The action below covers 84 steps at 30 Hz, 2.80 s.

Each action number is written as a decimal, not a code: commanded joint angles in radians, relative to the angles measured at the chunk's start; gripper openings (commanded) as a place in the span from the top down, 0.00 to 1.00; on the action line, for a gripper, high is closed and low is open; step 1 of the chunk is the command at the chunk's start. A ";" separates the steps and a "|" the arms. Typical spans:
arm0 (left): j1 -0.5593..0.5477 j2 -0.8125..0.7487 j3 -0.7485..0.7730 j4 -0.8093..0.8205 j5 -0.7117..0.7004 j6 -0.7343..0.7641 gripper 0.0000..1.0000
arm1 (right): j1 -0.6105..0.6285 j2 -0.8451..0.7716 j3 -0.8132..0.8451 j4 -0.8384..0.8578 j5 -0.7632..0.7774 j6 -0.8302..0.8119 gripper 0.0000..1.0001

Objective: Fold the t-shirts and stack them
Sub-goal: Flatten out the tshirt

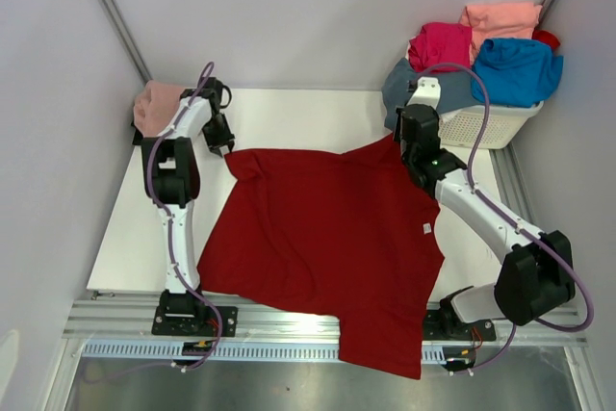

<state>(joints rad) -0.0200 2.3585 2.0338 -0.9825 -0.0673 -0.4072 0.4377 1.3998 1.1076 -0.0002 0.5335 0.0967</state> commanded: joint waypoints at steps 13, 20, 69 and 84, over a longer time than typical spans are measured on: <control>-0.028 0.016 0.025 -0.042 0.060 0.047 0.99 | 0.009 -0.094 0.043 0.003 0.003 0.029 1.00; -0.041 -0.074 -0.116 0.051 0.080 0.087 0.99 | 0.007 -0.137 0.015 -0.035 0.011 0.026 1.00; -0.084 -0.314 -0.414 0.204 0.311 -0.061 0.01 | 0.038 -0.170 -0.018 -0.044 0.010 -0.003 1.00; -0.143 -0.110 -0.090 -0.071 0.264 0.027 0.99 | 0.044 -0.179 0.001 -0.047 0.025 0.001 1.00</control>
<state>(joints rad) -0.1417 2.2589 1.9221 -0.9985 0.2306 -0.4084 0.4763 1.2556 1.0821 -0.0570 0.5354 0.1005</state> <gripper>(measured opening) 0.121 0.006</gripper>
